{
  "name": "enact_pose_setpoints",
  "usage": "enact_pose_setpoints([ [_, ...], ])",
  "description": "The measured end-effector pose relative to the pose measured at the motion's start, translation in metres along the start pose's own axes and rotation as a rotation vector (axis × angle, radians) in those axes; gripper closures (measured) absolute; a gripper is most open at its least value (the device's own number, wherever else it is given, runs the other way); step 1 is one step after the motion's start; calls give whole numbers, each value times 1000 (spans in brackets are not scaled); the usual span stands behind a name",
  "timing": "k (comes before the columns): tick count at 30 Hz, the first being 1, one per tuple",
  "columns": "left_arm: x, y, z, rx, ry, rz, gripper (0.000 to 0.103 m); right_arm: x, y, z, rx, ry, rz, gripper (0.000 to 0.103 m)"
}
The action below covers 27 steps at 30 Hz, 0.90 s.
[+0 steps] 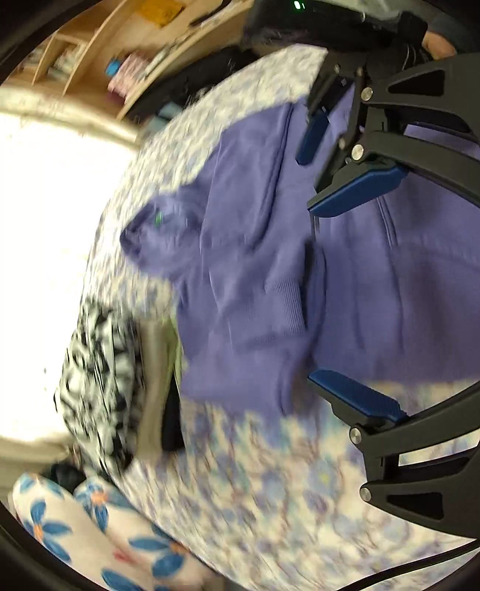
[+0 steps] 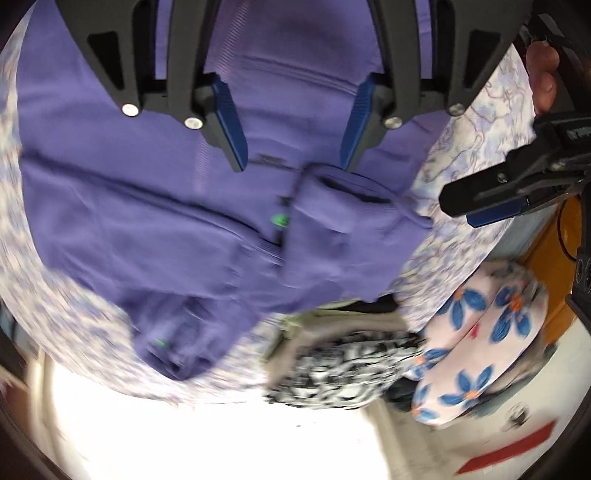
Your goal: Fold large clothes
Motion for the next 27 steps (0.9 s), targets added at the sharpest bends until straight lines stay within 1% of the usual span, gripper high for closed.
enact_pose_setpoints([
  [2, -12, -3, -13, 13, 37, -18, 19, 0, -12, -17, 4, 73, -14, 49],
  [5, -30, -12, -27, 8, 83, -58, 19, 1, -31, -31, -27, 154, -22, 49],
  [9, -47, -21, -37, 12, 114, -91, 19, 4, -64, -27, -155, 250, -47, 49],
  [11, -51, -25, -39, 8, 123, -98, 19, 4, -78, -25, -200, 275, -70, 49],
  [13, -54, -26, -40, 7, 130, -101, 19, 3, -86, -21, -224, 289, -92, 50],
  [14, -54, -27, -40, 7, 132, -101, 19, 4, -90, -21, -234, 300, -101, 56],
  [15, -54, -28, -39, 7, 131, -102, 19, 6, -92, -23, -229, 310, -102, 68],
  [16, -54, -29, -39, 6, 129, -103, 19, 10, -91, -23, -234, 318, -101, 89],
  [18, -53, -28, -36, 7, 122, -100, 19, 28, -80, -25, -204, 280, -54, 89],
  [20, -51, -28, -33, 6, 111, -95, 19, 54, -55, -19, -150, 192, 18, 89],
  [22, -49, -28, -29, 6, 101, -90, 19, 75, -28, -3, -106, 88, 81, 90],
  [23, -48, -28, -28, 6, 97, -89, 19, 86, -12, 14, -83, 7, 111, 89],
  [25, -48, -28, -25, 2, 88, -88, 19, 92, 4, 42, -79, -85, 125, 89],
  [26, -47, -29, -23, 0, 85, -89, 19, 90, 10, 65, -93, -145, 121, 89],
  [27, -47, -30, -21, -2, 84, -90, 19, 83, 12, 84, -116, -177, 102, 88],
])
Point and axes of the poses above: each gripper's, at about its wrist camera, not at the fingertips, and y roughly against the way its jaws point, z to its right, x to its top, the point moved 10 cm from there along -y, roughly the way its jaws point, and after that the axes turned 10 degrees about -y, right-handed, at the moved point
